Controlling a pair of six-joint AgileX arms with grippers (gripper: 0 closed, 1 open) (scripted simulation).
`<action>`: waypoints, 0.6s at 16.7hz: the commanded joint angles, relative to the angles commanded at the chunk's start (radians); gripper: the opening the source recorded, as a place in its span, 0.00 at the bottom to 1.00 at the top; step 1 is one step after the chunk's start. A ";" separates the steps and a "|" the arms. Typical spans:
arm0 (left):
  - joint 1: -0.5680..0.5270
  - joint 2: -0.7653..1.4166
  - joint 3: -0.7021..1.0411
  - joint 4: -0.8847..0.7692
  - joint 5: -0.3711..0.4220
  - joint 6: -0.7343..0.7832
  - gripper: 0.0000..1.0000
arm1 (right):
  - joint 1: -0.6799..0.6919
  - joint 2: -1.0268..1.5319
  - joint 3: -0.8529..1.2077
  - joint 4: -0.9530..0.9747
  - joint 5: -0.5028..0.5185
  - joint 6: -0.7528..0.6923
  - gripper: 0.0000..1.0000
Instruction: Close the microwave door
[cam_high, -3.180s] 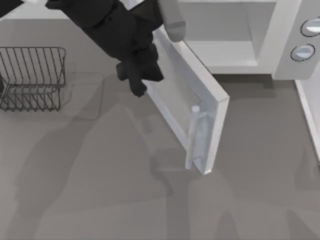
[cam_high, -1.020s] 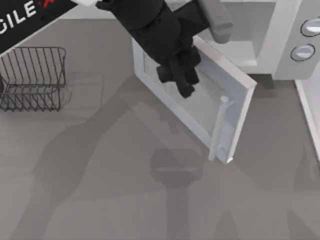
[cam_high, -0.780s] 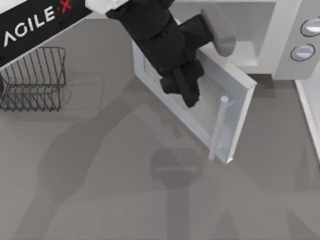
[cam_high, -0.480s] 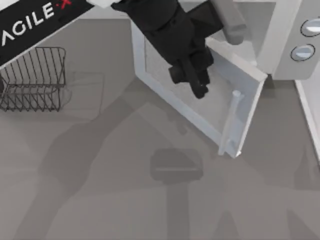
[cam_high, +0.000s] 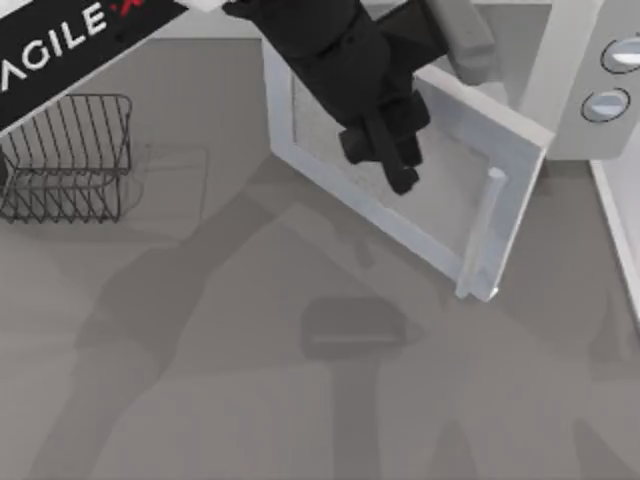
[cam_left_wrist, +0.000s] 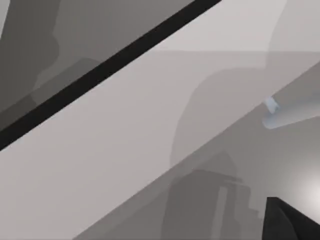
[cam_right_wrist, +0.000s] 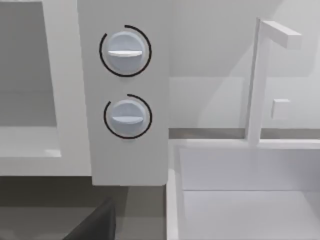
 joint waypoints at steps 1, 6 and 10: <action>-0.004 0.006 0.001 -0.012 0.001 -0.005 0.00 | 0.000 0.000 0.000 0.000 0.000 0.000 1.00; -0.030 0.056 0.015 -0.052 0.001 -0.036 0.00 | 0.000 0.000 0.000 0.000 0.000 0.000 1.00; -0.035 0.052 0.072 -0.003 -0.014 -0.032 0.00 | 0.000 0.000 0.000 0.000 0.000 0.000 1.00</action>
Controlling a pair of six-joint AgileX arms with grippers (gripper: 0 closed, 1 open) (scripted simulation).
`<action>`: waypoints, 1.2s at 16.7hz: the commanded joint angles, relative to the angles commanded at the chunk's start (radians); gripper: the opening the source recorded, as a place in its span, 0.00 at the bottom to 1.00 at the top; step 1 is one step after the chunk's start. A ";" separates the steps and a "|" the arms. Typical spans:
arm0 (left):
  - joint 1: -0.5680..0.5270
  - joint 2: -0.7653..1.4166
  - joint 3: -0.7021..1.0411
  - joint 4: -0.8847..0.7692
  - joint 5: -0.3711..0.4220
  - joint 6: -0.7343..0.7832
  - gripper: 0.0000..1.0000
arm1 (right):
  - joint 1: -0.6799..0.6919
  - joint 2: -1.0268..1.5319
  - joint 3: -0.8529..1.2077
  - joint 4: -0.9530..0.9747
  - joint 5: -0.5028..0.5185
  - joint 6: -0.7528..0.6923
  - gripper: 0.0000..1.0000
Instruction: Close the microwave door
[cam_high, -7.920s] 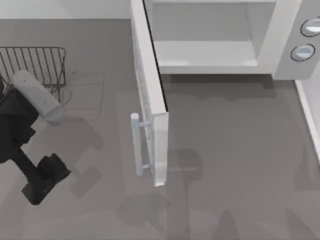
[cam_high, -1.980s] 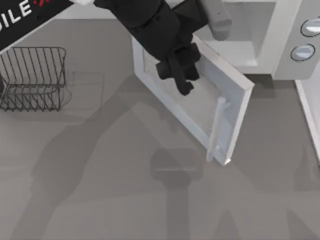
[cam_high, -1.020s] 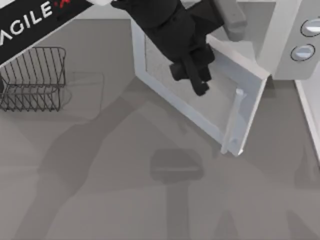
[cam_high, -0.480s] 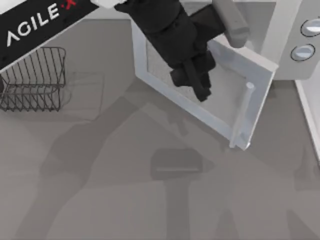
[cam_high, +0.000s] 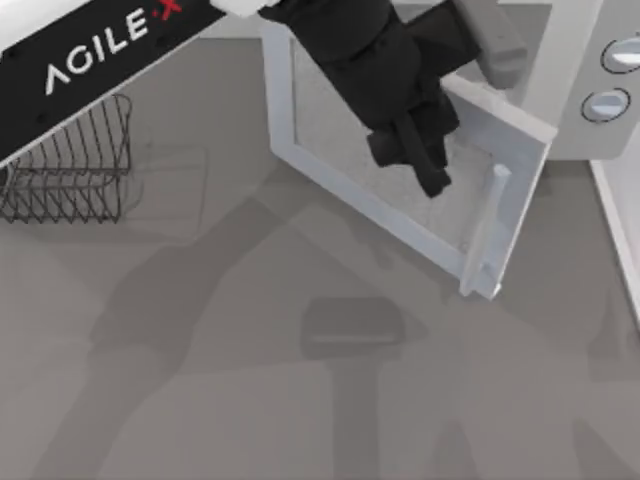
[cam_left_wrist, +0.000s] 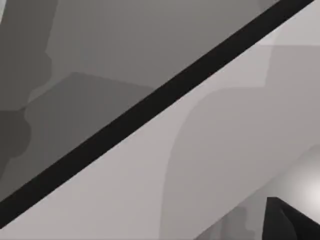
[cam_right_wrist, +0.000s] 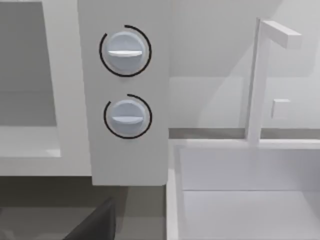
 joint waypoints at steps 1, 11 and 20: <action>0.003 0.000 0.006 0.008 -0.003 0.002 0.00 | 0.000 0.000 0.000 0.000 0.000 0.000 1.00; -0.020 0.033 0.009 -0.048 0.003 -0.031 0.00 | 0.000 0.000 0.000 0.000 0.000 0.000 1.00; -0.033 0.062 0.098 -0.014 -0.016 -0.032 0.00 | 0.000 0.000 0.000 0.000 0.000 0.000 1.00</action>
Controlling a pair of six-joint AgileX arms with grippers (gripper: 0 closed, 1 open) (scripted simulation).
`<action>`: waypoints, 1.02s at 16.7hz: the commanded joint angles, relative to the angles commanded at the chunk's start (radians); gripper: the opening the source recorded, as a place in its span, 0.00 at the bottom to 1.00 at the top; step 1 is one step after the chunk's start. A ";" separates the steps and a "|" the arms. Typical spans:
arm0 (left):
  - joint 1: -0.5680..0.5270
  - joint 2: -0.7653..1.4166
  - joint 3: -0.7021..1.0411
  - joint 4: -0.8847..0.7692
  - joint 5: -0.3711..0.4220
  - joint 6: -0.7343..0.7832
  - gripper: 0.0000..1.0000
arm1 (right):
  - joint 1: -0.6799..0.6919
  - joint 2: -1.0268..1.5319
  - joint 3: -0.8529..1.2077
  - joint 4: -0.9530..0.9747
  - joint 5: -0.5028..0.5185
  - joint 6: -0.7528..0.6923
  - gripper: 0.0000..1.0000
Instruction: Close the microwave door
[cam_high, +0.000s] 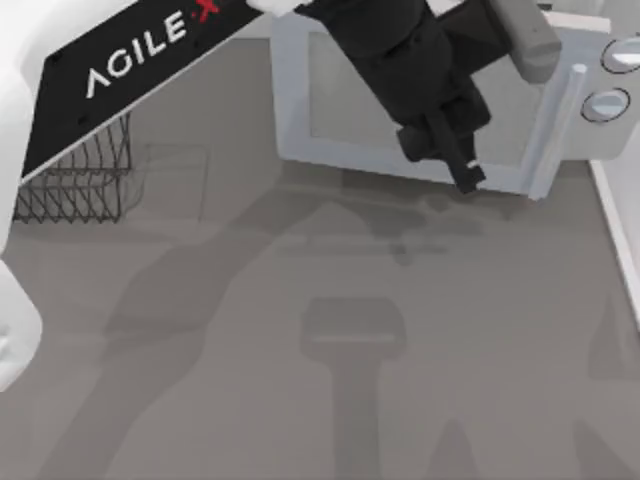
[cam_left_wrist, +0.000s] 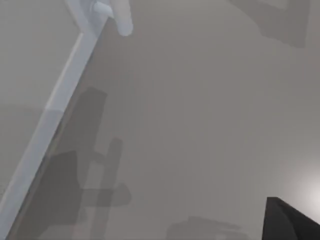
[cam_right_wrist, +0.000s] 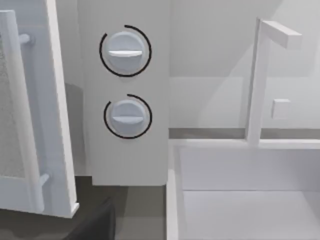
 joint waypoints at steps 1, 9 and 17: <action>0.000 0.000 0.000 0.000 0.000 0.000 0.00 | 0.000 0.000 0.000 0.000 0.000 0.000 1.00; -0.038 0.052 0.000 -0.056 0.016 -0.018 0.00 | 0.000 0.000 0.000 0.000 0.000 0.000 1.00; -0.033 0.071 0.111 -0.033 -0.012 -0.032 0.00 | 0.000 0.000 0.000 0.000 0.000 0.000 1.00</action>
